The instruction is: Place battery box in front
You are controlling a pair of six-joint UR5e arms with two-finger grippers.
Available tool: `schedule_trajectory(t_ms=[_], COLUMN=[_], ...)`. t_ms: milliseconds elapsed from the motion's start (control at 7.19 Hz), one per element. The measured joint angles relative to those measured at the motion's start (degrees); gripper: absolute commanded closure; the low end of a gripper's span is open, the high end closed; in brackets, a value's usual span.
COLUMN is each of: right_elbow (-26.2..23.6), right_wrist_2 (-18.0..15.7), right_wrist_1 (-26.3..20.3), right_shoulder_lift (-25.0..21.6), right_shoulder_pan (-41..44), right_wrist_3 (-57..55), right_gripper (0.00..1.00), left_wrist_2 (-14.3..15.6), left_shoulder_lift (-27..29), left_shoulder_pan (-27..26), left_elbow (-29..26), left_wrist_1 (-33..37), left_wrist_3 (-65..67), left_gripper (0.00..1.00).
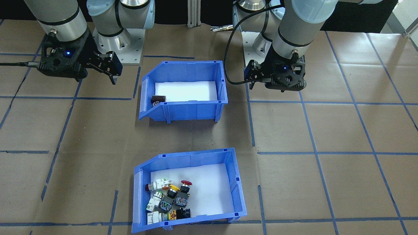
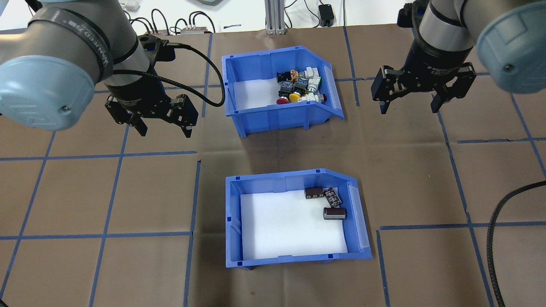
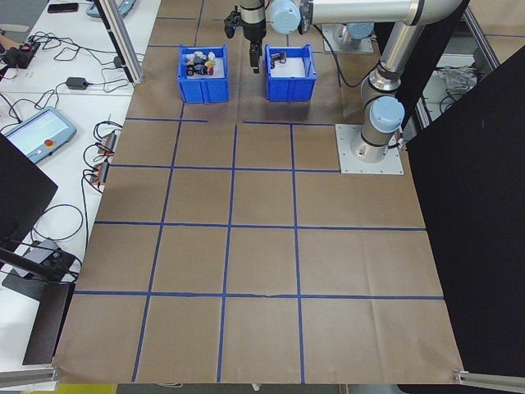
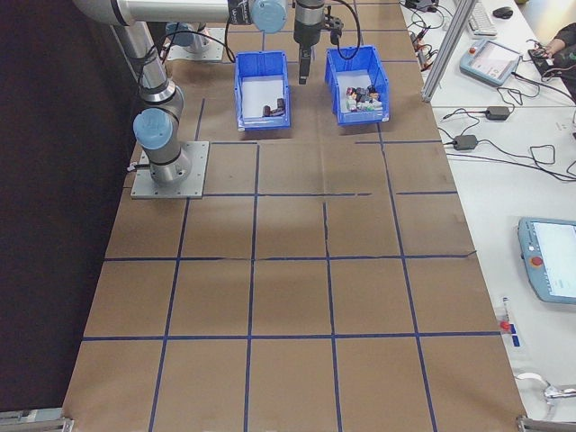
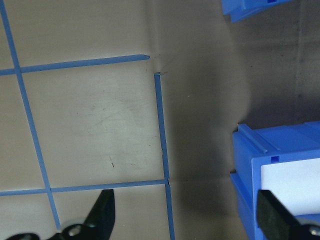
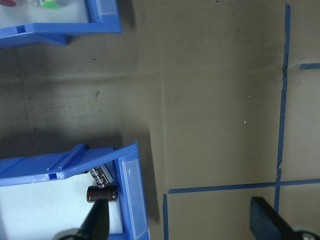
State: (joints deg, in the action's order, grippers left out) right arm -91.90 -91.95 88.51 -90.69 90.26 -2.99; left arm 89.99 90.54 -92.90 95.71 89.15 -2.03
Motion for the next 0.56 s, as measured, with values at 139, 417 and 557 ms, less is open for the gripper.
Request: schedule_trajectory(t_ms=[139, 417, 557], right_elbow=[0.3, 0.7, 1.7], right_wrist_2=[0.0, 0.4, 0.5], right_wrist_1=[0.0, 0.1, 0.2], right_shoulder_lift=[0.2, 0.5, 1.8], right_shoulder_pan=[0.0, 0.1, 0.1], right_wrist_3=[0.3, 6.1, 10.3], right_gripper=[0.0, 0.0, 0.0], left_wrist_2=[-0.1, -0.1, -0.1], left_shoulder_lift=[0.0, -0.5, -1.3], left_shoulder_pan=[-0.1, -0.4, -0.6], left_elbow=[0.1, 1.3, 2.5], left_wrist_1=[0.0, 0.0, -0.1], left_wrist_3=[0.1, 0.9, 2.4], left_gripper=[0.01, 0.01, 0.01])
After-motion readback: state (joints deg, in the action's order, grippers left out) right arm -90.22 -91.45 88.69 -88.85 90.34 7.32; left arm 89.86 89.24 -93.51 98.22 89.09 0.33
